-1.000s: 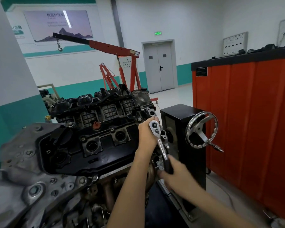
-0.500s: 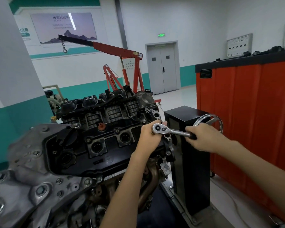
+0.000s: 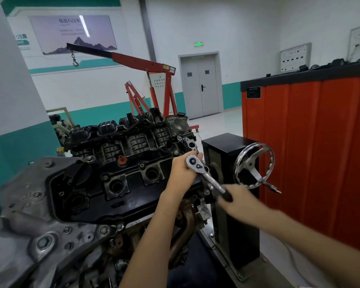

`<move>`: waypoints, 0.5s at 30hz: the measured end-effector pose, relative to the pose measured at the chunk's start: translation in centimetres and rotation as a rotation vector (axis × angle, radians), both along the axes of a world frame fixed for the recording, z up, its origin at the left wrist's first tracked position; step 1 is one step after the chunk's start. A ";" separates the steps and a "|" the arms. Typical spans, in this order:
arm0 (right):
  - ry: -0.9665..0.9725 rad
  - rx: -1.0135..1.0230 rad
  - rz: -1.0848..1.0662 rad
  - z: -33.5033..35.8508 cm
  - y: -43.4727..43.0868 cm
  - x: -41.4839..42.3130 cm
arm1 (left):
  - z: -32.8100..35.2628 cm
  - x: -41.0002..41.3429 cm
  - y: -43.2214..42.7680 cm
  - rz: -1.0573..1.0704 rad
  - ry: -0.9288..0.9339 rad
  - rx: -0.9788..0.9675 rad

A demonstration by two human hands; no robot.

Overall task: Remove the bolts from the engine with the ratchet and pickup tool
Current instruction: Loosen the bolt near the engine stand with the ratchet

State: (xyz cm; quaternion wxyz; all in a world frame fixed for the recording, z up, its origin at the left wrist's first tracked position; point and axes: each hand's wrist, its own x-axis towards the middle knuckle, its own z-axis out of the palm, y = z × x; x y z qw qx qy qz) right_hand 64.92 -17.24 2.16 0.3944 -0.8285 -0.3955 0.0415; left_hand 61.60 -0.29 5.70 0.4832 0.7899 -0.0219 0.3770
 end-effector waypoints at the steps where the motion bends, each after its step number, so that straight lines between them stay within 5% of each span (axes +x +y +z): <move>1: -0.129 -0.115 0.010 1.4 -0.9 1.7 | 0.1 -0.1 0.2 0.005 0.020 0.026; 4: -0.612 -0.364 -0.085 5.8 -2.0 5.2 | 0.7 -0.4 0.2 0.026 0.064 0.105; 6: -0.719 -0.359 -0.126 7.1 -1.5 5.3 | 0.9 -0.4 0.0 0.051 0.042 0.071; 8: -0.598 -0.286 -0.139 5.6 -0.7 4.0 | 0.8 -0.3 0.0 0.094 -0.001 -0.023; 15: 0.317 0.343 -0.012 -2.9 2.4 -4.9 | -0.3 1.2 -1.4 0.124 -0.083 -0.102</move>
